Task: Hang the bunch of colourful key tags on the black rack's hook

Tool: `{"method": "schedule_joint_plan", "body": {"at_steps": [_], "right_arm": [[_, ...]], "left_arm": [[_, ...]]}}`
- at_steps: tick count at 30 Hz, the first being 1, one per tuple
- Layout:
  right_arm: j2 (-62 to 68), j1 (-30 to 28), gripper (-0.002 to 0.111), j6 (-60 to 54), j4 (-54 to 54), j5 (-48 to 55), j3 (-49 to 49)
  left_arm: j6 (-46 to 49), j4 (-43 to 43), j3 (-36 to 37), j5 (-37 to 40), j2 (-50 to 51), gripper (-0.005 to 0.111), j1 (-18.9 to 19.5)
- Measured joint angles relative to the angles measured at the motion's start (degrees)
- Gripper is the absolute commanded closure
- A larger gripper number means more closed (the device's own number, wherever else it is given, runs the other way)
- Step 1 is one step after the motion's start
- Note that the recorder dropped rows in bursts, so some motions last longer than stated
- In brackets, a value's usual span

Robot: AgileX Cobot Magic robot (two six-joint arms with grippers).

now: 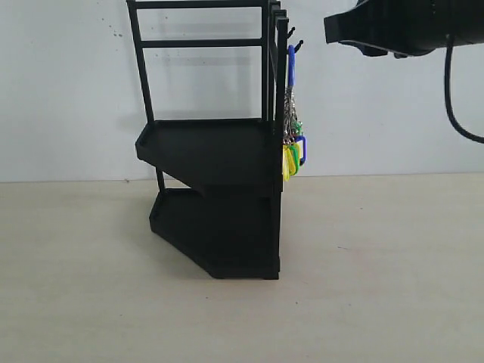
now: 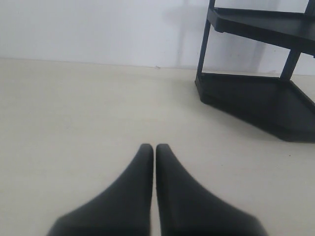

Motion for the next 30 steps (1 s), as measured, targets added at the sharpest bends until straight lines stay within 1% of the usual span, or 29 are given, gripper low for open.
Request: {"method": "schedule_joint_plan", "body": {"at_steps": [4,8,9,11,12,13,17,21,28,30], "right_arm": [[-4.61,0.0,0.073,0.23,0.0,0.0,4.91],[-9.33,0.0,0.074,3.28,-0.13,0.0,11.19],[-10.28,0.0,0.077,4.55,-0.13,-0.11,12.74],[-12.38,-0.03,0.09,7.5,-0.13,-0.8,16.85],[-13.13,-0.12,0.101,8.41,-0.13,-1.07,18.54],[-14.22,-0.12,0.109,8.97,-0.13,-1.66,21.06],[-17.73,-0.12,0.108,11.52,0.51,-4.05,27.06],[-20.8,-0.12,0.108,15.07,3.25,-4.01,29.33],[-21.88,-0.15,0.108,22.68,7.56,5.85,29.56],[-21.88,-0.15,0.108,23.69,7.94,7.17,29.66]], "left_arm": [[0.0,0.0,0.0,0.0,0.0,0.102,0.0],[0.0,0.0,0.0,0.0,0.0,0.102,0.0],[0.0,0.0,0.0,0.0,0.0,0.102,0.0],[0.0,0.0,0.0,0.0,0.0,0.102,0.0],[0.0,0.0,0.0,0.0,0.0,0.102,0.0],[0.0,0.0,0.0,0.0,0.0,0.102,0.0],[0.0,0.0,0.0,0.0,0.0,0.102,0.0],[0.0,0.0,0.0,0.0,0.0,0.102,0.0],[0.0,0.0,0.0,0.0,0.0,0.102,0.0],[0.0,0.0,0.0,0.0,0.0,0.102,0.0]]}}
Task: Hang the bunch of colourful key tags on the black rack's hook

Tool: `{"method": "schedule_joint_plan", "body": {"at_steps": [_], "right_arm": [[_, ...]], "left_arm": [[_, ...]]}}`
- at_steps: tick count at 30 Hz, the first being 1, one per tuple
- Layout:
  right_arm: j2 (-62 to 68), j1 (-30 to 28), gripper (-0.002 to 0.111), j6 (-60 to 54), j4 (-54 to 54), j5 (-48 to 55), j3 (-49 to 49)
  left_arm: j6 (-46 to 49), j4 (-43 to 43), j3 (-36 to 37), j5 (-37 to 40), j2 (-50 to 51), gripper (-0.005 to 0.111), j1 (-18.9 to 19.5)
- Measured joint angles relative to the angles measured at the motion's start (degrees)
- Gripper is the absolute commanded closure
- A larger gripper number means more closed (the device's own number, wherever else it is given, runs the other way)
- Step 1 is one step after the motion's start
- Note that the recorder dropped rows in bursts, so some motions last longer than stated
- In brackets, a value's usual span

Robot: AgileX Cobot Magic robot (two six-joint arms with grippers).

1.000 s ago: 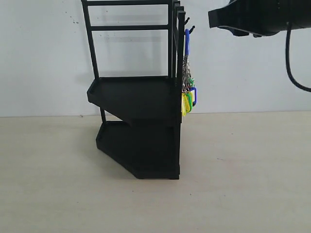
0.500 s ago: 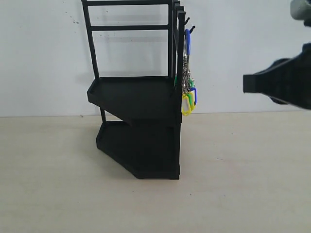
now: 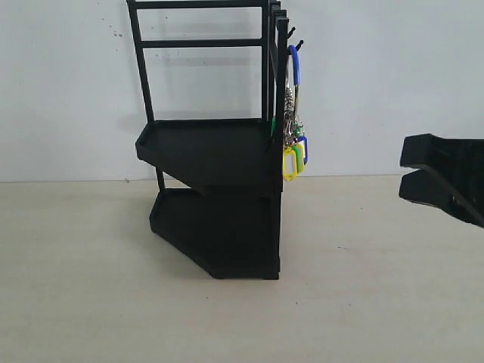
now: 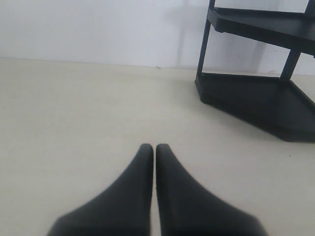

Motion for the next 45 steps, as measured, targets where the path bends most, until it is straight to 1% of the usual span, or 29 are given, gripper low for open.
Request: {"method": "schedule_joint_plan", "body": {"at_steps": [31,35,38,41,43,44,45], "right_arm": [[0.0,0.0,0.108,1.02,0.23,0.1,0.16],[0.0,0.0,0.108,1.12,0.23,-4.96,0.16],[-0.51,0.0,0.108,1.26,0.23,-6.84,0.16],[-4.83,-0.1,0.108,-1.98,0.23,-6.0,1.5],[-10.43,-0.1,0.108,-6.91,0.23,-5.77,5.07],[-15.17,-0.1,0.108,-9.33,0.23,-7.01,8.61],[-17.75,-0.1,0.108,-9.93,0.23,-7.84,10.23]], "left_arm": [[0.0,0.0,0.0,0.0,0.0,0.102,0.0],[0.0,0.0,0.0,0.0,0.0,0.102,0.0],[0.0,0.0,0.0,0.0,0.0,0.102,0.0],[0.0,0.0,0.0,0.0,0.0,0.102,0.0],[0.0,0.0,0.0,0.0,0.0,0.102,0.0],[0.0,0.0,0.0,0.0,0.0,0.102,0.0],[0.0,0.0,0.0,0.0,0.0,0.102,0.0]]}}
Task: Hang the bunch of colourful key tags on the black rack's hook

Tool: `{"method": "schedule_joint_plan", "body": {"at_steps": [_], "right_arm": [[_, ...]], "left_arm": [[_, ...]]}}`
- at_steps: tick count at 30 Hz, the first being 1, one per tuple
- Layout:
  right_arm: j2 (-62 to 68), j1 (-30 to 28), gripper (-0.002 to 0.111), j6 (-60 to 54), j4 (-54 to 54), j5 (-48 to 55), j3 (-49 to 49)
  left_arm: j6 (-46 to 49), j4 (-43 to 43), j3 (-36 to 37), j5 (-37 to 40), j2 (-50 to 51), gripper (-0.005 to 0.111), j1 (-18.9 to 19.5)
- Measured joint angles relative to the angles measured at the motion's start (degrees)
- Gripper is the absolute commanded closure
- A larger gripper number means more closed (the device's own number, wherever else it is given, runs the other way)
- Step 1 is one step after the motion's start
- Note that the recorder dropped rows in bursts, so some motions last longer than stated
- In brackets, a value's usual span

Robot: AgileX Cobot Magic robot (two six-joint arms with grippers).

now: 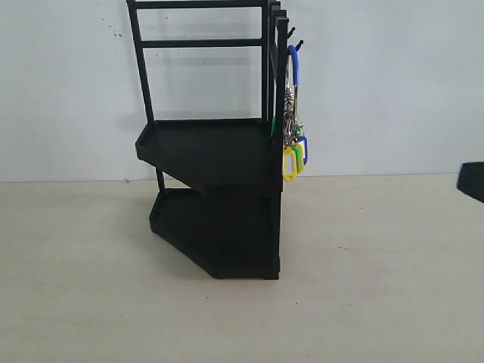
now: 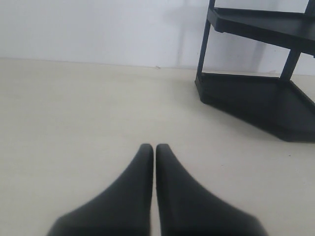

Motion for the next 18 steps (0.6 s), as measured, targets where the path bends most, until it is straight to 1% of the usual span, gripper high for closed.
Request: {"method": "schedule_joint_plan", "body": {"at_steps": [1,4,8,10,14,18], "right_arm": [[-5.35,0.0,0.108,-0.75,0.0,-3.05,4.27],[-15.85,0.0,0.108,-1.32,0.0,-10.14,14.0],[-25.33,-0.43,0.108,-3.23,0.0,-14.19,22.28],[-29.29,-2.48,0.108,-3.55,0.0,-14.68,25.58],[-33.47,-5.93,0.108,-3.63,0.0,-14.84,28.97],[-37.17,-9.3,0.108,-3.63,0.0,-14.84,29.67]], "left_arm": [[0.0,0.0,0.0,0.0,0.0,0.102,0.0],[0.0,0.0,0.0,0.0,0.0,0.102,0.0],[0.0,0.0,0.0,0.0,0.0,0.102,0.0],[0.0,0.0,0.0,0.0,0.0,0.102,0.0],[0.0,0.0,0.0,0.0,0.0,0.102,0.0],[0.0,0.0,0.0,0.0,0.0,0.102,0.0]]}}
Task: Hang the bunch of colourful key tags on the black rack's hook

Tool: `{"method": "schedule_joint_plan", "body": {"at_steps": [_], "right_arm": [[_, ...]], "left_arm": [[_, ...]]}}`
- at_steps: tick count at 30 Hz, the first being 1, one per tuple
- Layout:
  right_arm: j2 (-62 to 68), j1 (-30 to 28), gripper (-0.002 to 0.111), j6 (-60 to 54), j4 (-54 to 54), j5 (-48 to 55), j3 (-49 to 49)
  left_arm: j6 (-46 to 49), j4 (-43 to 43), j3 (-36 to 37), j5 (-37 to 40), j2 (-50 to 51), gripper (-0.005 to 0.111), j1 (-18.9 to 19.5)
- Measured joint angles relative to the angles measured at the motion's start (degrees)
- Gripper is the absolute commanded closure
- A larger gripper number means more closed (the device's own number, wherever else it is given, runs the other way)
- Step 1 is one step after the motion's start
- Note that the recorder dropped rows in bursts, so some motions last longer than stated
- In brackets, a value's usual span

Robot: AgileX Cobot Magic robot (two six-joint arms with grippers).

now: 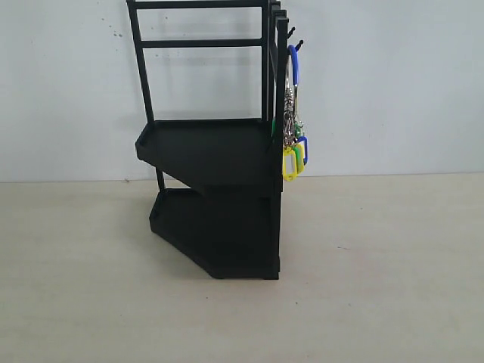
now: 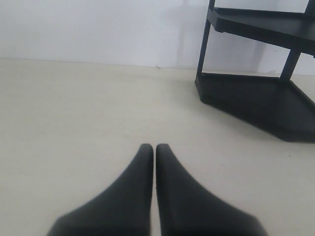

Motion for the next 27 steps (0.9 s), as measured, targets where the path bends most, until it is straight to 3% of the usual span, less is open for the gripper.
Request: {"method": "schedule_joint_plan", "body": {"at_steps": [23,27], "right_arm": [[-0.83,-1.8,0.108,-0.14,0.0,1.01,0.0],[-0.83,-1.8,0.108,1.53,-5.63,2.81,0.0]], "left_arm": [[0.0,0.0,0.0,0.0,0.0,0.102,0.0],[0.0,0.0,0.0,0.0,0.0,0.102,0.0]]}}
